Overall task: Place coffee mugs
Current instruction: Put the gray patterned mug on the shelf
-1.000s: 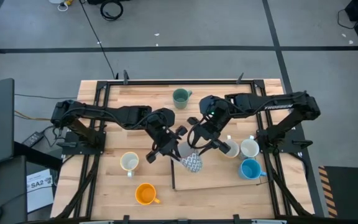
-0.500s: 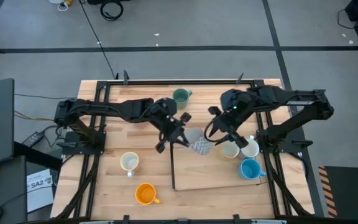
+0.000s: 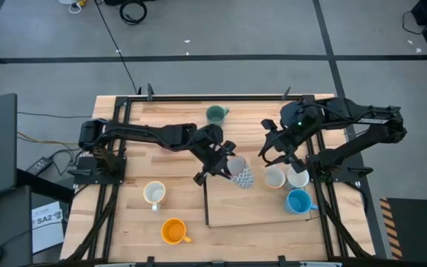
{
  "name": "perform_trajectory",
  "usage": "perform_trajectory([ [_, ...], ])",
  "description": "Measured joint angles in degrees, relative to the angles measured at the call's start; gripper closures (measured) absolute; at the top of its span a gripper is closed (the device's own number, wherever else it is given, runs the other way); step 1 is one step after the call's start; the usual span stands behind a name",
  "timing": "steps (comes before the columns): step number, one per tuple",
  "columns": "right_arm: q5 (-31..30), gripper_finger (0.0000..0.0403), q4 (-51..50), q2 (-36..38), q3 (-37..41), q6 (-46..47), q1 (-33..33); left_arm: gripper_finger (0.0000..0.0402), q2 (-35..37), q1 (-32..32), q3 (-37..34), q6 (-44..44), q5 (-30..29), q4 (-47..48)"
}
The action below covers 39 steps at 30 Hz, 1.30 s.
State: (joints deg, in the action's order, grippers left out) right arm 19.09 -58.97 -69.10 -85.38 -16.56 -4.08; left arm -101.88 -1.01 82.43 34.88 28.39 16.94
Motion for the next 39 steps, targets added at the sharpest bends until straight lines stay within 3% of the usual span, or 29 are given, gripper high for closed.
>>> perform_trajectory([
  [9,0.0,0.0216,0.1,-1.8,0.0,0.0,0.0,0.0374,-1.1,1.1,0.0,-1.1,-0.5,2.0],
  [17,0.0,0.0216,-0.4,-3.0,0.0,-0.1,0.0,0.0374,-1.1,3.1,0.9,-1.5,-5.6,5.3],
  [31,0.0,0.0216,-0.8,-3.0,0.0,-0.1,0.0,0.0375,-2.1,6.8,15.4,-7.6,-13.3,17.0],
  [39,0.3,0.0216,-3.1,-2.9,0.0,-0.1,0.0,0.0375,-13.0,8.4,29.4,-7.4,-13.7,31.9],
])
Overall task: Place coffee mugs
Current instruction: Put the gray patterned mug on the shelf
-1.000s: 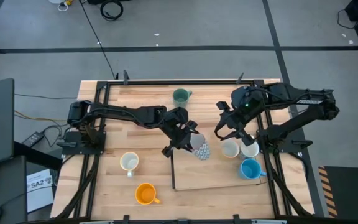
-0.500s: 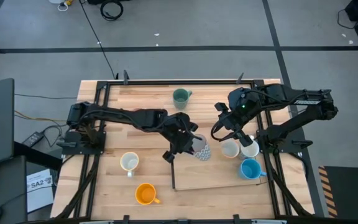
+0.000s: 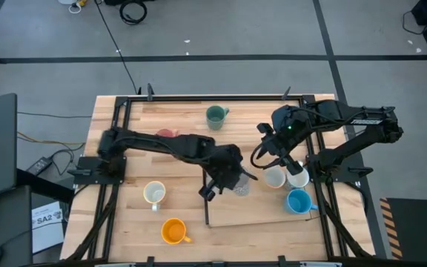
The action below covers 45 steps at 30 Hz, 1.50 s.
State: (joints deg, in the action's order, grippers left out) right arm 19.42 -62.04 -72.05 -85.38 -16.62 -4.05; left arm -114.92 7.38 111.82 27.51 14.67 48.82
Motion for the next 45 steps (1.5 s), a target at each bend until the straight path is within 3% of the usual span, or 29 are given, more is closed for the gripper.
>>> perform_trajectory([
  [5,0.1,0.0216,-7.4,0.2,0.0,0.1,0.0,0.0375,-5.5,0.6,6.5,0.1,-1.1,4.3],
  [14,-0.3,0.0216,-9.6,2.8,0.0,2.2,0.0,0.0375,-8.3,0.9,7.1,0.1,-7.6,7.9],
  [38,-0.3,0.0216,-7.0,3.5,0.0,3.0,0.0,0.0365,-9.7,2.3,7.1,0.3,-7.6,9.7],
  [45,-0.3,0.0216,-7.0,3.5,0.0,3.0,0.0,0.0324,-9.6,2.6,7.1,0.3,-7.6,9.4],
])
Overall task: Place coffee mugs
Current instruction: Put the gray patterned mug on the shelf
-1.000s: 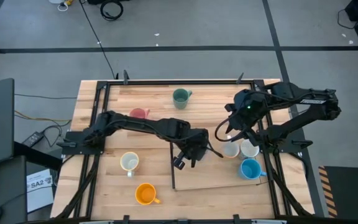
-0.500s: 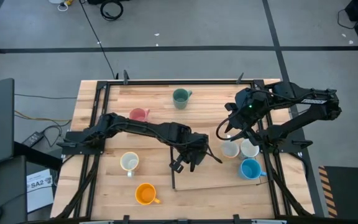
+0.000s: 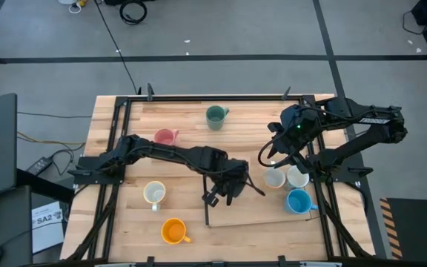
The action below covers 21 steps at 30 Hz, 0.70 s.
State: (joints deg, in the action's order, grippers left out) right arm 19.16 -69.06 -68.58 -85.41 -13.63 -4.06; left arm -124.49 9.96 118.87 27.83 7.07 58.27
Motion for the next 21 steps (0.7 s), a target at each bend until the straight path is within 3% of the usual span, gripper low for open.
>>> perform_trajectory([
  [8,0.0,0.0216,0.0,0.0,0.0,0.0,0.0,0.0276,0.0,0.0,0.0,-0.1,0.0,-1.0],
  [21,-0.6,0.0216,4.8,0.0,0.0,0.0,0.0,0.0278,4.4,0.0,0.0,-0.1,0.0,0.1],
])
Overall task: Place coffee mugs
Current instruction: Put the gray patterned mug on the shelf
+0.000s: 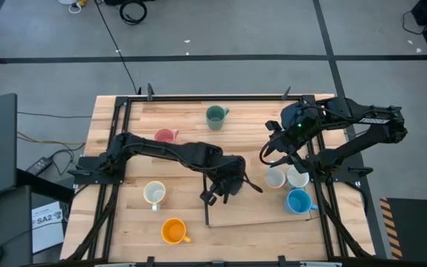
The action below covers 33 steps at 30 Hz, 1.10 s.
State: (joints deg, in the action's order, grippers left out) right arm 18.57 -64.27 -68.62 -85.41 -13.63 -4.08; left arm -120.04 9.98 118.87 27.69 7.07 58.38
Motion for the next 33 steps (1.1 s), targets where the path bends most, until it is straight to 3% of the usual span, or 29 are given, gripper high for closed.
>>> perform_trajectory([
  [12,-1.6,0.0216,15.0,-6.9,0.0,0.6,0.0,0.0279,16.2,-1.9,-2.2,-12.6,-1.4,19.1],
  [16,-1.5,0.0216,17.2,-11.0,0.0,0.6,0.0,0.0279,25.1,-2.3,-12.2,-16.0,-1.3,14.9],
  [25,-1.6,0.0216,20.9,-20.9,0.0,0.4,0.0,0.0279,48.5,-2.1,-45.2,-32.3,-3.0,-2.6],
  [33,-1.6,0.0216,21.2,-28.0,0.0,0.0,-0.1,0.0279,58.8,-1.4,-58.0,-40.0,-6.9,-6.7],
])
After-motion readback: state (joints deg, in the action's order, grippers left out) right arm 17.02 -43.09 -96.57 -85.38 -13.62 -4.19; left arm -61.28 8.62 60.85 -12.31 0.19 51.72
